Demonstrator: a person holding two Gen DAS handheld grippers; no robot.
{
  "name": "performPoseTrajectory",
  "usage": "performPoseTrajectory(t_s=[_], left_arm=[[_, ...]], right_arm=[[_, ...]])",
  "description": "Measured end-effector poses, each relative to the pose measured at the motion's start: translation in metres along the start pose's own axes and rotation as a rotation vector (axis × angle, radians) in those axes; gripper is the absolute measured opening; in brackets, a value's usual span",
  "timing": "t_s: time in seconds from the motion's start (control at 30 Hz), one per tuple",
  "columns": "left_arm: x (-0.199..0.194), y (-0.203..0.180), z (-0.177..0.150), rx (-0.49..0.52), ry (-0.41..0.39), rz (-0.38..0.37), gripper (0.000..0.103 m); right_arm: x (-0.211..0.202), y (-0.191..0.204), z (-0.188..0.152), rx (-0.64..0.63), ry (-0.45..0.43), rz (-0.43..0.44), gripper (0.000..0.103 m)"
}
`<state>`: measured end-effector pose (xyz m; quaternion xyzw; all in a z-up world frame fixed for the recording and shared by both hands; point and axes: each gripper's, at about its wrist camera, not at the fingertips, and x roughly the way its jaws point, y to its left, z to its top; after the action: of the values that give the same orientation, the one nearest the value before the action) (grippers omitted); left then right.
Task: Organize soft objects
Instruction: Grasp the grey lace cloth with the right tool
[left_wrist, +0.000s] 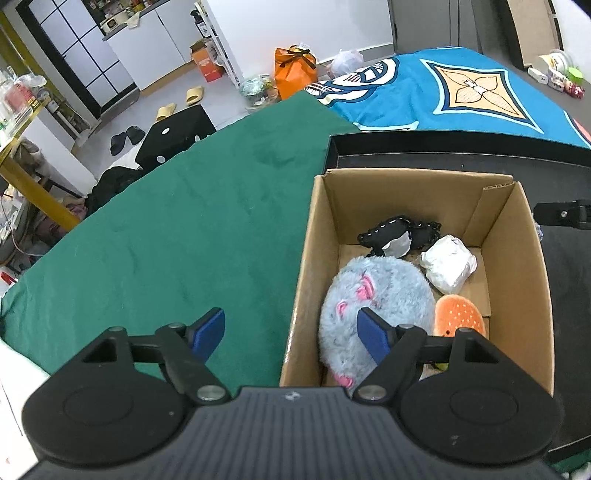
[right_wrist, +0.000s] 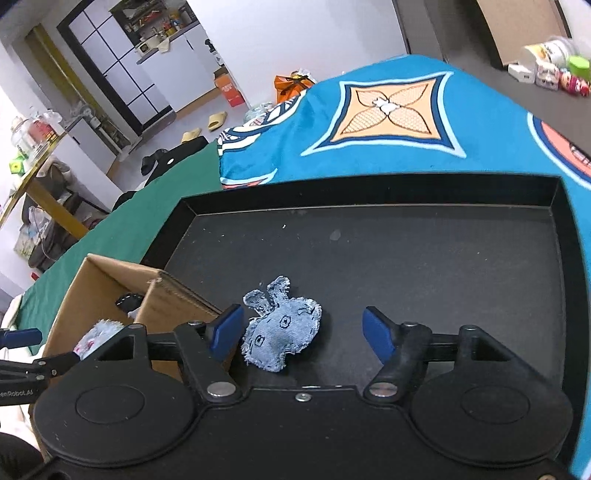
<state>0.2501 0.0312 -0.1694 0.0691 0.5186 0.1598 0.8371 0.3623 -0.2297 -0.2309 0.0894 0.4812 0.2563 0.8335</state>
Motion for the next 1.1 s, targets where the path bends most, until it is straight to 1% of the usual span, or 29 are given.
performPoseTrajectory(t_s=[0.07, 0.1, 0.13, 0.17, 0.2, 0.23, 0.27, 0.3, 0.4, 0.8, 0.93, 1.1], left_arm=[[0.001, 0.0, 0.001, -0.001, 0.002, 0.0, 0.077], [0.002, 0.0, 0.001, -0.002, 0.003, 0.001, 0.077], [0.002, 0.001, 0.001, -0.001, 0.004, 0.002, 0.077], [0.002, 0.001, 0.001, 0.0, 0.005, 0.003, 0.077], [0.003, 0.001, 0.001, 0.0, 0.006, 0.004, 0.078], [0.002, 0.002, 0.0, -0.001, 0.006, 0.004, 0.078], [0.002, 0.003, 0.0, -0.002, 0.005, 0.003, 0.078], [0.002, 0.004, 0.0, -0.003, 0.006, 0.002, 0.078], [0.003, 0.004, 0.0, -0.001, 0.009, 0.001, 0.078], [-0.007, 0.004, -0.012, 0.008, 0.016, 0.015, 0.078], [-0.011, 0.004, -0.017, 0.009, 0.019, 0.022, 0.078], [-0.017, 0.004, -0.022, 0.015, 0.021, 0.01, 0.078]], right_arm=[[0.004, 0.0, 0.0, 0.008, 0.001, 0.01, 0.066], [0.007, 0.001, -0.001, 0.004, 0.005, 0.013, 0.063], [0.009, 0.004, -0.002, -0.005, 0.013, 0.014, 0.055], [0.011, 0.005, -0.003, -0.015, 0.025, 0.009, 0.049], [0.014, 0.005, -0.003, -0.021, 0.039, -0.001, 0.036], [0.016, 0.005, -0.005, -0.022, 0.053, -0.003, 0.028], [0.017, 0.004, -0.006, -0.018, 0.059, 0.002, 0.028], [0.016, 0.004, -0.007, -0.022, 0.062, 0.001, 0.024], [0.009, 0.005, -0.008, -0.035, 0.066, -0.003, 0.009], [-0.015, -0.005, -0.025, 0.025, 0.08, -0.014, 0.008], [-0.026, -0.016, -0.032, 0.066, 0.093, -0.02, 0.008], [-0.038, -0.034, -0.038, 0.12, 0.12, -0.035, 0.008]])
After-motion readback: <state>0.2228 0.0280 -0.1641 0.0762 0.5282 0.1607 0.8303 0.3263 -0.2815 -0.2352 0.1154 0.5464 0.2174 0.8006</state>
